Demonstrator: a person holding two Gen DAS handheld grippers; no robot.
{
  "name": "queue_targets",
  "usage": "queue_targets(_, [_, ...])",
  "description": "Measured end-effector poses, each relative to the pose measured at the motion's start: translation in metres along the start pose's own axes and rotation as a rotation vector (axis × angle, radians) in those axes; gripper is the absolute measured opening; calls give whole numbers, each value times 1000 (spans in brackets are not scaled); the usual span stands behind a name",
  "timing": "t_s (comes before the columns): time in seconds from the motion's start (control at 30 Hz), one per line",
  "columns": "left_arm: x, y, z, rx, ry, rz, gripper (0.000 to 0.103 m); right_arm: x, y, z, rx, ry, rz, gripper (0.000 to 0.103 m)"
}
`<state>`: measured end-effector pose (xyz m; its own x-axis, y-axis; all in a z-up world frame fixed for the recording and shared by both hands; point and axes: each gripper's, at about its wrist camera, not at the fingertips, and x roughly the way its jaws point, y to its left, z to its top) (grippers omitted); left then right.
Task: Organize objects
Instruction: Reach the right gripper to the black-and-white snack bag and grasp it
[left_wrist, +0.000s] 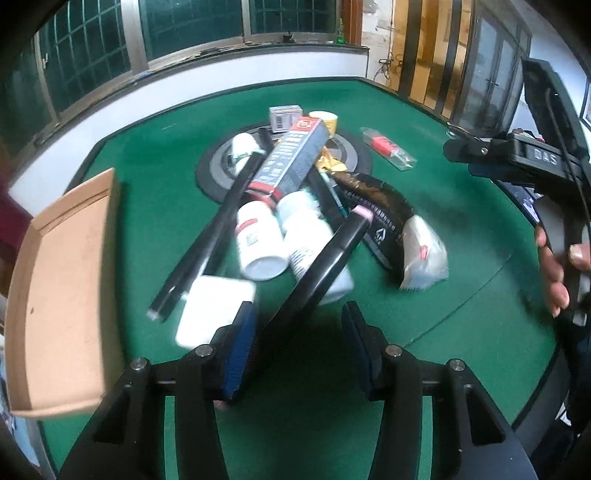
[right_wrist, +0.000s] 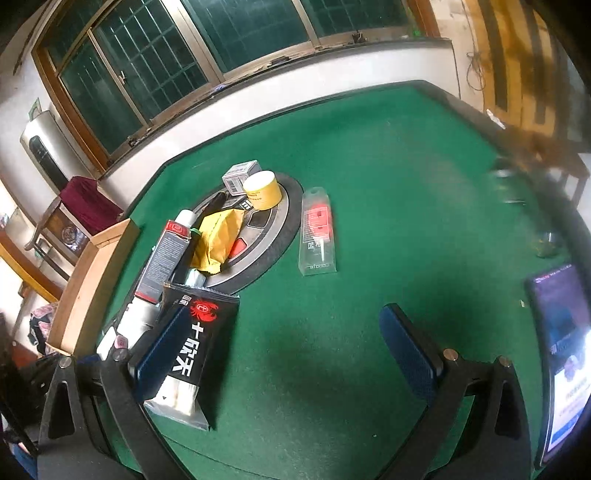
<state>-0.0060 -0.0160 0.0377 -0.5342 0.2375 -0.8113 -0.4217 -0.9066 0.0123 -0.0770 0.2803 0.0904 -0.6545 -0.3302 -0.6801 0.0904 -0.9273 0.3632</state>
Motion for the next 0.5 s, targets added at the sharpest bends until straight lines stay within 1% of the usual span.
queue_targets(0.07, [6,-3,3,-17,-6,-25,30,0,3,-1,-12,4,3,102])
queue_targets(0.1, [9,-5,3,-40,-4,-58,28,0,5,-2,-18,19,22,102])
queue_targets(0.17, [15,-6,-2,-88,12,-72,19,4,9,-5,-22,49,72,102])
queue_targets(0.23, [19,-4,-9,-138,41,-82,13,10,14,-8,-17,100,147,102])
queue_targets(0.27, [17,-3,-12,-156,24,-79,12,14,16,-10,-14,123,177,102])
queue_targets(0.33, [14,2,-17,-194,26,-101,12,21,21,-13,-2,168,226,102])
queue_targets(0.37, [12,4,-19,-209,25,-110,12,24,22,-14,4,185,237,102])
queue_targets(0.43, [12,3,-19,-212,27,-109,12,31,29,-16,4,217,241,100])
queue_targets(0.47, [11,2,-18,-210,27,-104,12,32,35,-17,-8,223,241,97])
queue_targets(0.5, [11,1,-18,-208,28,-98,12,31,41,-19,-26,226,225,95])
